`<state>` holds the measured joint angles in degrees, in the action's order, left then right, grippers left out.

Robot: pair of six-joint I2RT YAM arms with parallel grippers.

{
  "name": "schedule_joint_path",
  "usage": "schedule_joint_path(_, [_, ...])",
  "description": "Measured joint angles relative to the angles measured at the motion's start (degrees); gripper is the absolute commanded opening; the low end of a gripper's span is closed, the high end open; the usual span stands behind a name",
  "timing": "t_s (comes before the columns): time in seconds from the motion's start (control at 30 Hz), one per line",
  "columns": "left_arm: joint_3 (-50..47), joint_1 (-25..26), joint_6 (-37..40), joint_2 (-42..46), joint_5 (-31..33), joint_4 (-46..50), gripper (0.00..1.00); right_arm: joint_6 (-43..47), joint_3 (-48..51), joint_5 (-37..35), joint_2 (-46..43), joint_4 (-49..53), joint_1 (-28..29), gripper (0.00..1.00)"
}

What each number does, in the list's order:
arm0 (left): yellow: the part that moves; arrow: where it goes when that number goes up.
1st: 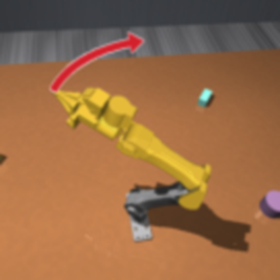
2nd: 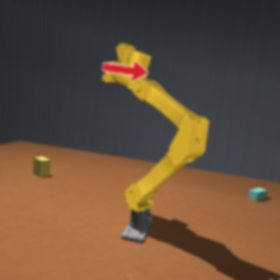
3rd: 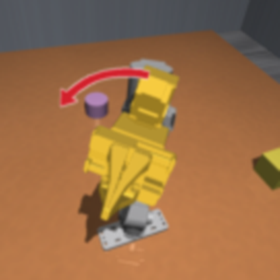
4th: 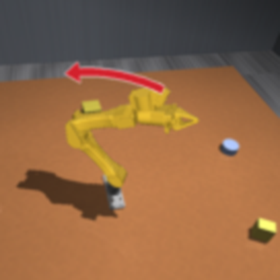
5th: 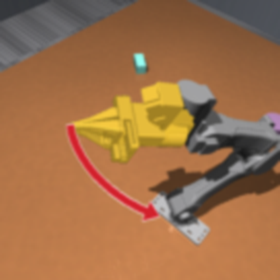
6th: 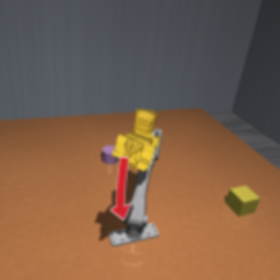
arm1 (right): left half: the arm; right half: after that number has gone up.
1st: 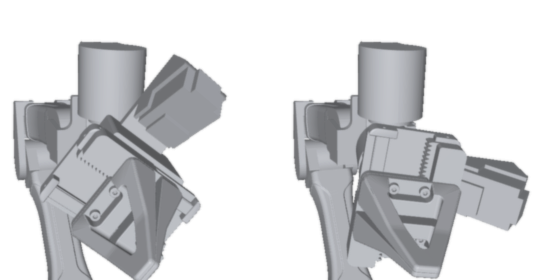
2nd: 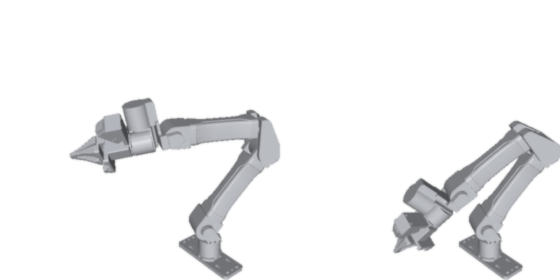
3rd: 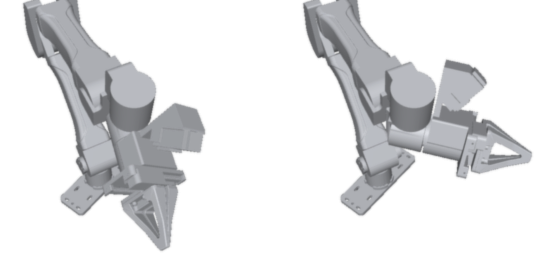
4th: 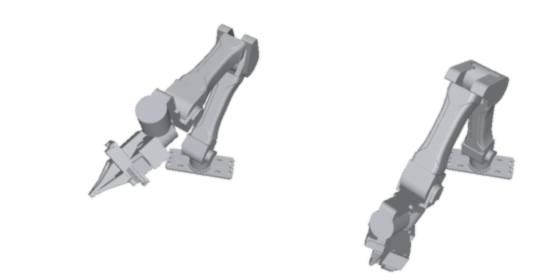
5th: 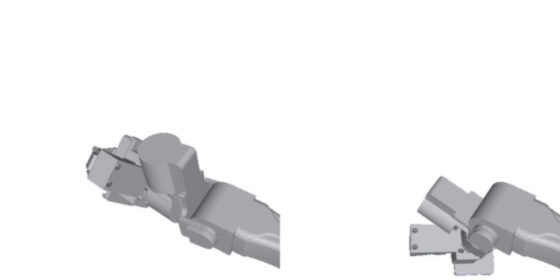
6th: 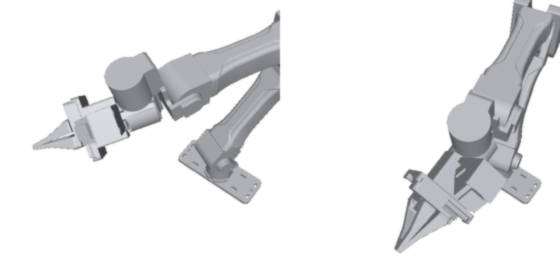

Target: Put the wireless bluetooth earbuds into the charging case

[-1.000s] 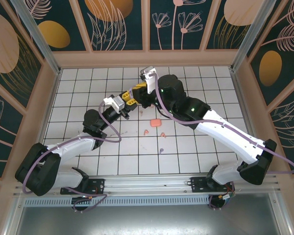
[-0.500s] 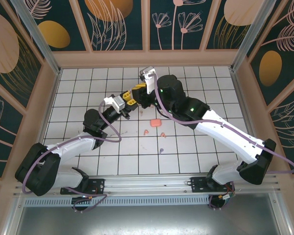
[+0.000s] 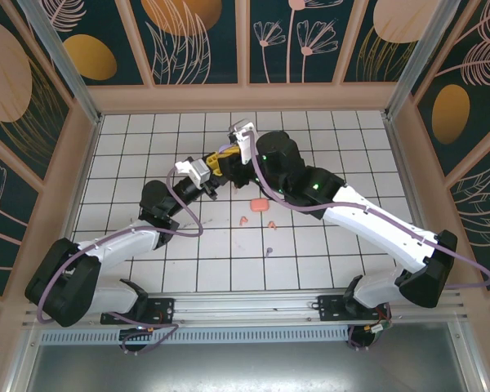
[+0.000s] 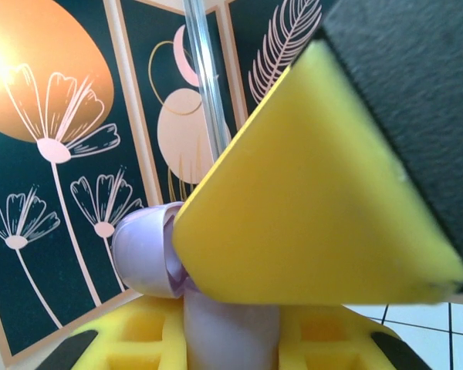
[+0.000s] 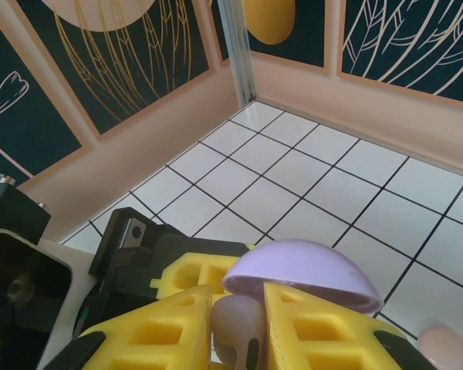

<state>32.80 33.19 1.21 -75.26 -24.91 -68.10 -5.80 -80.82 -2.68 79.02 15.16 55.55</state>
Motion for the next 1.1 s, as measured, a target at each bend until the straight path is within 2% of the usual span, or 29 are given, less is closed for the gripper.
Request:
schedule_joint_path(0.4, [0.17,0.26,-0.2,0.0,-0.15,1.03,0.0,-0.72,-0.24,0.02,-0.04,0.2,0.02,0.21])
schedule_joint_path(1.1, [1.2,0.59,-0.2,1.51,-0.68,0.87,0.0,-7.43,-1.77,8.98,-3.04,-3.54,-4.9,0.21])
